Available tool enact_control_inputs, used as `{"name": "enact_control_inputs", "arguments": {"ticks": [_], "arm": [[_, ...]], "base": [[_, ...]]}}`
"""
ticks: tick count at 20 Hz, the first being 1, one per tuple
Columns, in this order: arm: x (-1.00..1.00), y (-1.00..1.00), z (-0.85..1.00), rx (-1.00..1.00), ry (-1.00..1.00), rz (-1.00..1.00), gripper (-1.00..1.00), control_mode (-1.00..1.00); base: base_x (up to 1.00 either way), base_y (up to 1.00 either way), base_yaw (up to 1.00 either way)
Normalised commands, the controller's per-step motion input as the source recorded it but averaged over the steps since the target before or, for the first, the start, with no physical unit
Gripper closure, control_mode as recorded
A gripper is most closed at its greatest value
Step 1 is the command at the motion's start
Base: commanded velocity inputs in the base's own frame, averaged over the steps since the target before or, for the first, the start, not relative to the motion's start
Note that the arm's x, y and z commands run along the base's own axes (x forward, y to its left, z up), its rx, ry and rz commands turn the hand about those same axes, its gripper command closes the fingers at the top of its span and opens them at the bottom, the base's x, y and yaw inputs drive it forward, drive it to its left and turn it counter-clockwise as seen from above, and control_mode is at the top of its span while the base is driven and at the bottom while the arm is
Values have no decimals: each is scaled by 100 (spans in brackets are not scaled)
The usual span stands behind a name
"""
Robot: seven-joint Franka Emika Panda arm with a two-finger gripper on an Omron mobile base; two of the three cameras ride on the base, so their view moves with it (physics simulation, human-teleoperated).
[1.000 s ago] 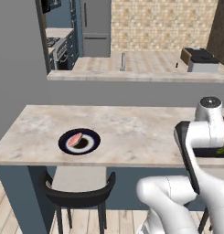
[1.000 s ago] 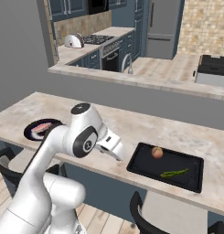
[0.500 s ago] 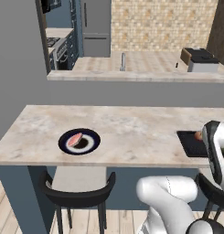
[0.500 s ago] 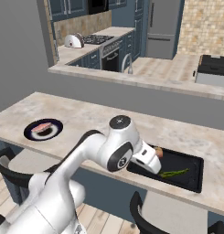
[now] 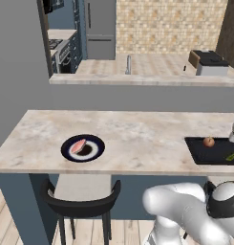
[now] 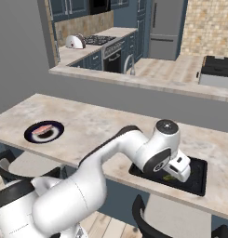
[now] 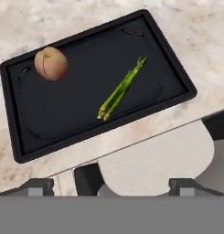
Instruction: Create a steak meal by picking up the steak and asparagus from the tray and placing them on the plate. Leave the peach on the tray.
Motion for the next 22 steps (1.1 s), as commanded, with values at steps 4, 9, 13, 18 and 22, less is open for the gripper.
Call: {"name": "enact_control_inputs", "arguments": {"ticks": [4,9,13,18,22], "arm": [[47,-15,-15,6,7,0,-100,-100],[35,-10,-37,1,1,0,-100,-100],[27,-18,-45,0,0,0,-100,-100],[27,-19,-43,0,0,0,-100,-100],[23,-21,-37,0,0,0,-100,-100]], "base": [[0,0,0],[0,0,0],[0,0,0],[0,0,0],[0,0,0]]}}
